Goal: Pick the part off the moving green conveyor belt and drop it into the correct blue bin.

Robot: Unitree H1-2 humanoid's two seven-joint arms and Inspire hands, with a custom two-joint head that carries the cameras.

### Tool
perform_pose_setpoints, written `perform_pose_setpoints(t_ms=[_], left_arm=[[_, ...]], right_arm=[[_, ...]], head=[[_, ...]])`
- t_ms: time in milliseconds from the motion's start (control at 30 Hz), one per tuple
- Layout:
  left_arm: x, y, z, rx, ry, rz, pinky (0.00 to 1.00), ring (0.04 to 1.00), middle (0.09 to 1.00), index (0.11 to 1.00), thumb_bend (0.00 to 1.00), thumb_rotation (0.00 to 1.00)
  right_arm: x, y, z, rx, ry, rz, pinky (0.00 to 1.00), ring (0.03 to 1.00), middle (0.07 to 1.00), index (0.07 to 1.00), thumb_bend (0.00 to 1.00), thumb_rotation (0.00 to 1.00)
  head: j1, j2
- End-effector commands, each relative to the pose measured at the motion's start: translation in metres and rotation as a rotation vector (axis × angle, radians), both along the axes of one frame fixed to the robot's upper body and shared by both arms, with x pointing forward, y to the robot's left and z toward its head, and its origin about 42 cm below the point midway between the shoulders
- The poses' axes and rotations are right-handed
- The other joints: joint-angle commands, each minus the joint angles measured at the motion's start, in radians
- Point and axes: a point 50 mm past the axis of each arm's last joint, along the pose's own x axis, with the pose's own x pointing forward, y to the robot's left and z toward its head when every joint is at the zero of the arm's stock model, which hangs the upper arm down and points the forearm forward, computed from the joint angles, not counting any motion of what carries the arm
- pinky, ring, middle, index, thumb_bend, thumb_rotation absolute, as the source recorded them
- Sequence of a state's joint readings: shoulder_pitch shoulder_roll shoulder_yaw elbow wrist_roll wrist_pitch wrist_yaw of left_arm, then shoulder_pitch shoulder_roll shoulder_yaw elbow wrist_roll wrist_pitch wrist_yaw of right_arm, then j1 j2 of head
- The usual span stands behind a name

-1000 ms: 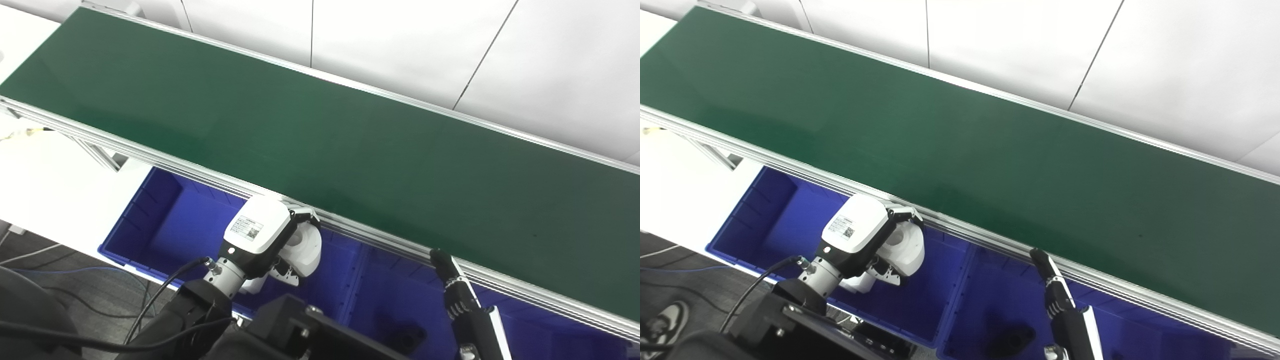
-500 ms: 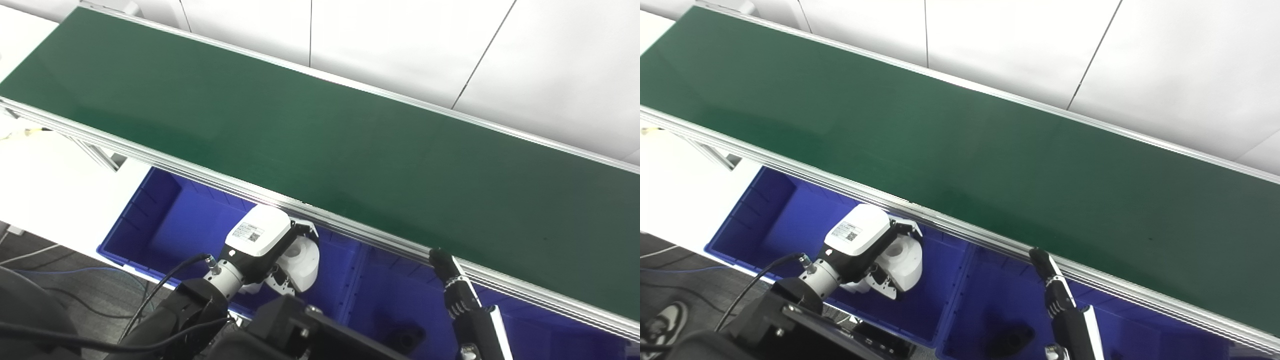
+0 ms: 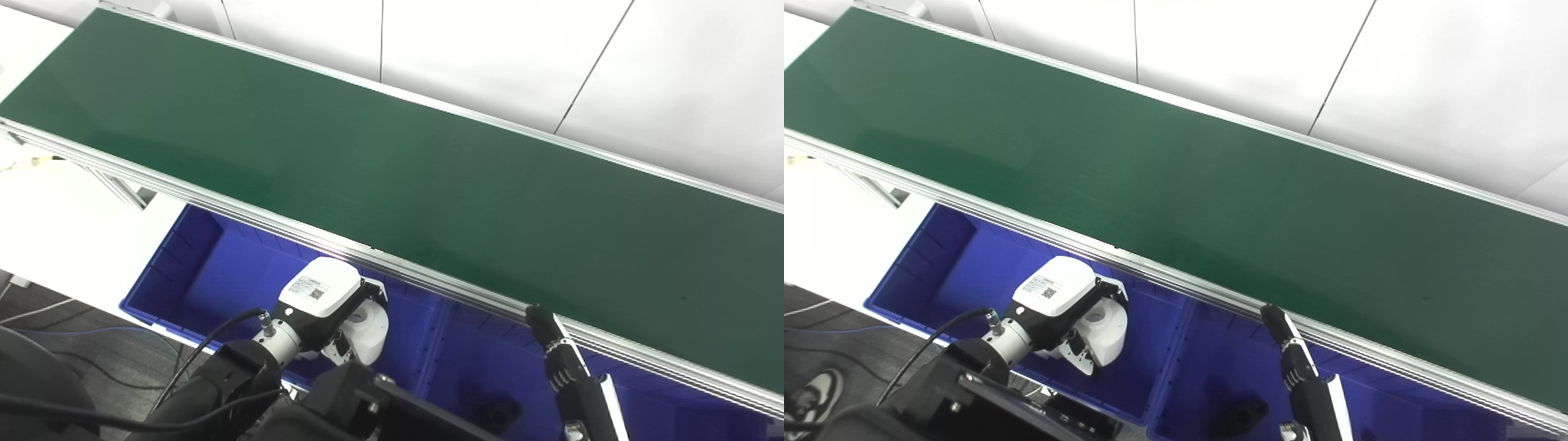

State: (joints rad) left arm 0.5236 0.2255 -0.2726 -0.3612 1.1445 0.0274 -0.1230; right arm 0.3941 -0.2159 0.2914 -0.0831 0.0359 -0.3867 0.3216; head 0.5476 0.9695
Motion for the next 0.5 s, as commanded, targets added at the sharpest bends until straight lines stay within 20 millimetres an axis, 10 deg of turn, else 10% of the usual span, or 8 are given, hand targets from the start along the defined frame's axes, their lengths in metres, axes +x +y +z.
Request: perform_pose_setpoints(t_ms=[0,467], left_arm=[[0.0002,0.0011,0.0090,0.021,-0.073,0.009,0.55,0.643,0.681,0.583,0.89,0.17],[-0.0017,0.0007,0.0076,0.017,-0.110,0.019,0.53,0.632,0.669,0.591,1.00,0.25]], right_arm=[[0.0020,0.0008,0.0072,0.020,-0.033,-0.002,0.97,0.947,0.928,0.931,0.90,0.95],[0.0013,0.0001,0.0049,0.021,-0.030,0.000,0.97,0.947,0.928,0.925,0.90,0.94]], head=[[-0.001,-0.002],[-0.003,-0.005]])
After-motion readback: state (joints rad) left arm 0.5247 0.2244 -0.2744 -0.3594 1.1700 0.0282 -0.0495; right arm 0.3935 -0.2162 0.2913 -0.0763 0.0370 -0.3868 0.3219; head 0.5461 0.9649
